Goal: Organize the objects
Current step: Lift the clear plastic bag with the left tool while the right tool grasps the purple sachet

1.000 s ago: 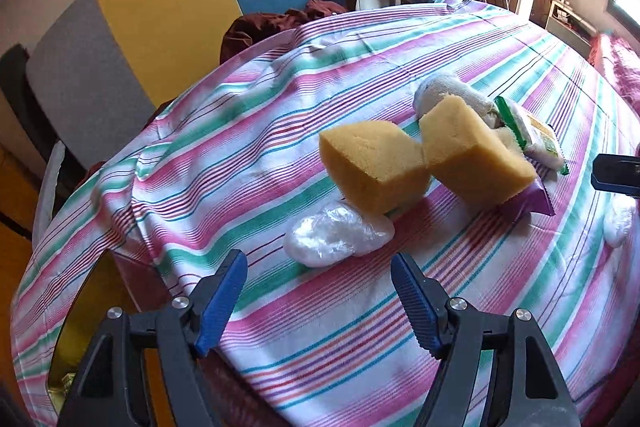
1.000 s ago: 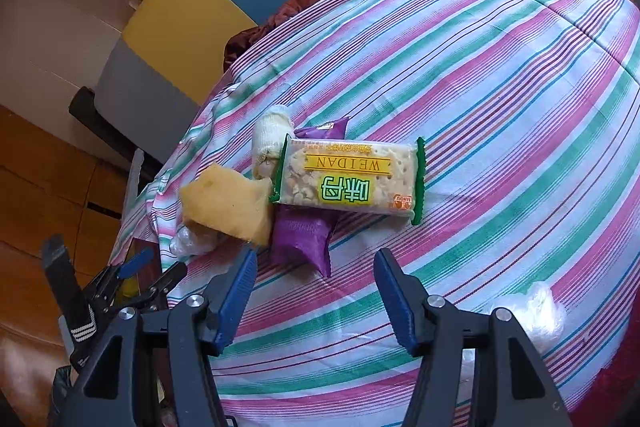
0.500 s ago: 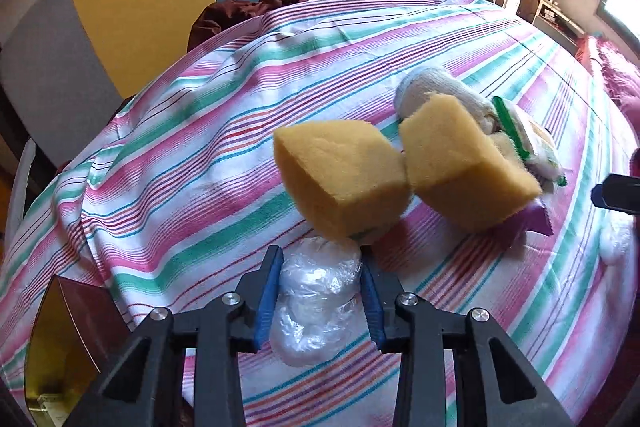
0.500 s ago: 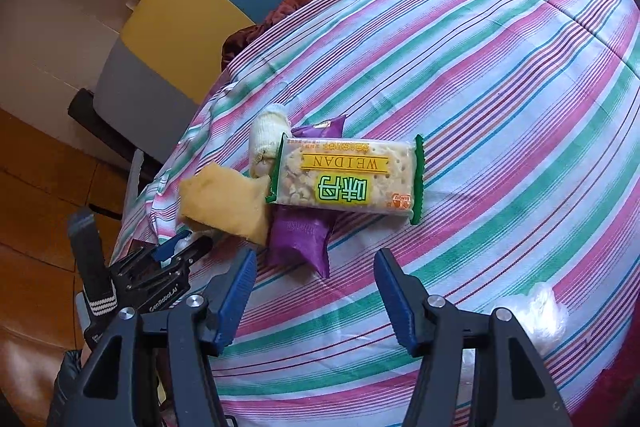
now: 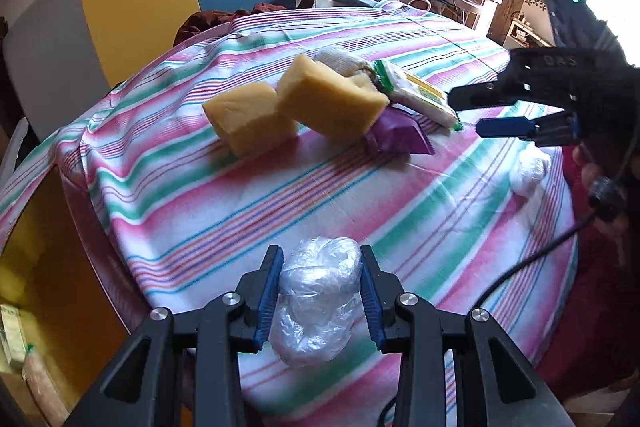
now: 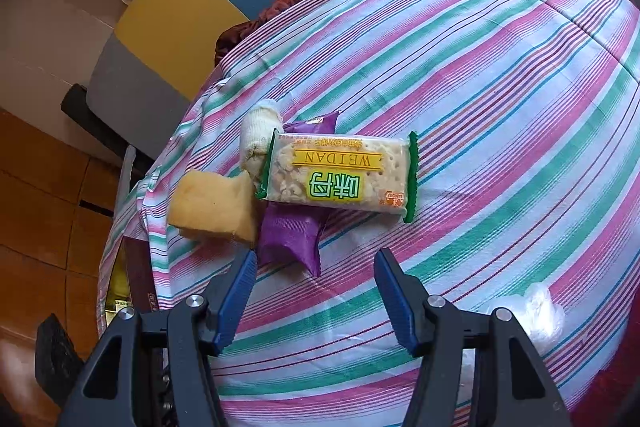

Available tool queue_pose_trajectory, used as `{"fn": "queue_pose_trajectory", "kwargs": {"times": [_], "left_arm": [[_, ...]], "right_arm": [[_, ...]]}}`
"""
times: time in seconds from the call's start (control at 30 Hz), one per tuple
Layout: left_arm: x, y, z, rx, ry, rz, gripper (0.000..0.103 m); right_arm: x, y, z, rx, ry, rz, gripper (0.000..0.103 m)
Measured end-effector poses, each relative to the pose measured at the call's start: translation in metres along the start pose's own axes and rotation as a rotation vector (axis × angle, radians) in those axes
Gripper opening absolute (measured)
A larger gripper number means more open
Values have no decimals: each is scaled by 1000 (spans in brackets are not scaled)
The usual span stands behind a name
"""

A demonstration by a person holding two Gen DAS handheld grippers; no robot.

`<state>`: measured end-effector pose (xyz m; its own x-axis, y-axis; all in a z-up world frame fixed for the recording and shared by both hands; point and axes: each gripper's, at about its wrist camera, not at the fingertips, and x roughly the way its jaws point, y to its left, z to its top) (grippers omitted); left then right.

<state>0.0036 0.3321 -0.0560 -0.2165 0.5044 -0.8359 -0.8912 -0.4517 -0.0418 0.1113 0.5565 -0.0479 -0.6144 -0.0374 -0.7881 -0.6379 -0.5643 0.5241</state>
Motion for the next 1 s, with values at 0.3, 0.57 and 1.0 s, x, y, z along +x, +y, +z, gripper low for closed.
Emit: {"fn": "queue_pose_trajectory", "kwargs": {"times": [0.3,0.57,1.0], "left_arm": [[-32,-18,-55,-4,-34,-50,38],[-57,3,-77,-79,-61,-65,38],[-77,26,-89,-178,-100,-68,39]], "right_arm": [[20,42,-3,-231,47,-95,62],[59,87,20,-464,77,-120,62],[82,89,-3,-535,213,-80,65]]}}
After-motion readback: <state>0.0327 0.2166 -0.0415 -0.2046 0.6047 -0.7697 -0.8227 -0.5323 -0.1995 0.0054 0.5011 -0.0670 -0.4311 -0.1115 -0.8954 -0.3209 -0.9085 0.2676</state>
